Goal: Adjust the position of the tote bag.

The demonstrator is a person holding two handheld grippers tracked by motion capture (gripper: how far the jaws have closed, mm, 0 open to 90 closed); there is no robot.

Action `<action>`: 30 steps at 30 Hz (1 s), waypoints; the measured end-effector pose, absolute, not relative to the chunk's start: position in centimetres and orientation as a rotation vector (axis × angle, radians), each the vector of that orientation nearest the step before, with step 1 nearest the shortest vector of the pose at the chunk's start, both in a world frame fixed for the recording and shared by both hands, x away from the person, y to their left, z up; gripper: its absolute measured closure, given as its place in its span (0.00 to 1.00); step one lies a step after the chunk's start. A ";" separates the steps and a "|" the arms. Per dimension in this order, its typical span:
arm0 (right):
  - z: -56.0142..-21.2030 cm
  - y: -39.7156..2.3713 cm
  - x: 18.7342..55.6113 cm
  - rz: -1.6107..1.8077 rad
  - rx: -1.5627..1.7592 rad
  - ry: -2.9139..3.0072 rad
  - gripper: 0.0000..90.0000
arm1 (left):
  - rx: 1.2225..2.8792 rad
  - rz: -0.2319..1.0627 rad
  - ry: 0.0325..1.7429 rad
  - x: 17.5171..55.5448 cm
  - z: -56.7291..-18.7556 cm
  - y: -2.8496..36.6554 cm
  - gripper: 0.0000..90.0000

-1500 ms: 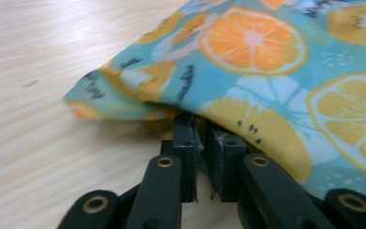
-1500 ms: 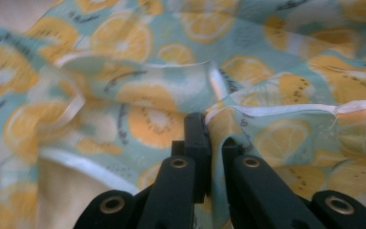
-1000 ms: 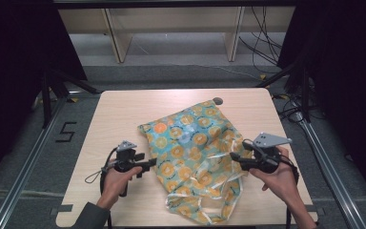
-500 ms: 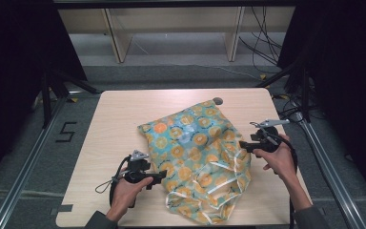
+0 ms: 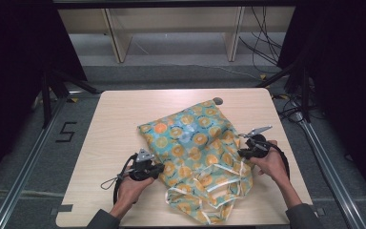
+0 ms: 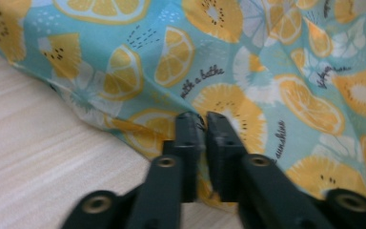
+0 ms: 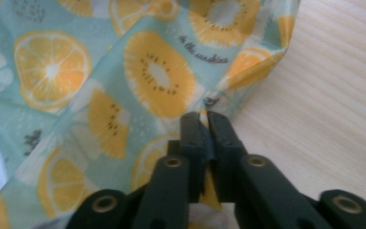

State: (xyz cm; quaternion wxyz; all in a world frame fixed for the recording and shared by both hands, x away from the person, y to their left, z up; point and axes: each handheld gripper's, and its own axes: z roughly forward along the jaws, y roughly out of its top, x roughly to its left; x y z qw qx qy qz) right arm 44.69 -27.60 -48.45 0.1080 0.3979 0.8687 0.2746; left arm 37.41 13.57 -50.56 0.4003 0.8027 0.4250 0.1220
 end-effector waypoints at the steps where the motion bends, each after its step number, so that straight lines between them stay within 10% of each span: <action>1: -48.5 -27.5 44.5 0.806 1.163 2.565 1.00 | 2.034 0.321 1.067 37.5 -50.5 13.7 0.99; 22: -48.6 -21.6 38.3 0.868 0.932 2.684 0.97 | 1.954 0.436 1.159 42.1 -50.0 18.8 0.97; 30: -48.3 -22.1 38.4 0.924 0.938 2.659 0.81 | 1.870 0.368 1.203 39.9 -48.0 20.2 0.59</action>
